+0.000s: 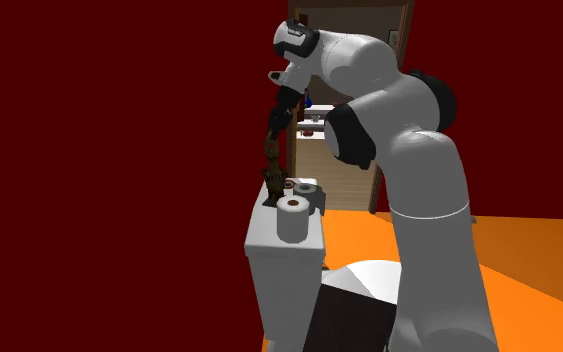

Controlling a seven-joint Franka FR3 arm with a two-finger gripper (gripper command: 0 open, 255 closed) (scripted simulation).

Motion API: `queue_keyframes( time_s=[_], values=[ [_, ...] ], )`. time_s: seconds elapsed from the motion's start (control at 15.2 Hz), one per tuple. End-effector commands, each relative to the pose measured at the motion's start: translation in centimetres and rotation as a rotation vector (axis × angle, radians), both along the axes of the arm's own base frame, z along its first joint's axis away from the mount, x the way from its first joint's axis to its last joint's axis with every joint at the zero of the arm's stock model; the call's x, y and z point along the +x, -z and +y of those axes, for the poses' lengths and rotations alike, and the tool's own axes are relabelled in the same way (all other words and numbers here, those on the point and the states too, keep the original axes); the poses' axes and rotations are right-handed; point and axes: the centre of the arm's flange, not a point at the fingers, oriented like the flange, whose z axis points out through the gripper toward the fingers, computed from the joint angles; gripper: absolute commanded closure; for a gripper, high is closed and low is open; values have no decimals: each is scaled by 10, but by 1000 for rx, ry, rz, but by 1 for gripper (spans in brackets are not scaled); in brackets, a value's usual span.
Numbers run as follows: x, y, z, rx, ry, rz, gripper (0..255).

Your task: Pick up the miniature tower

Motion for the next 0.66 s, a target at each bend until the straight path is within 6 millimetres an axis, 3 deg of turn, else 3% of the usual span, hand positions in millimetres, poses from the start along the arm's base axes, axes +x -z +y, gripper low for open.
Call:
queue_keyframes(
  time_s=[0.0,0.46,0.59],
  values=[
    [0,-11,0,0,0,-1,255],
    [0,-48,0,0,0,-1,255],
    [0,-49,0,0,0,-1,255]
  ],
)
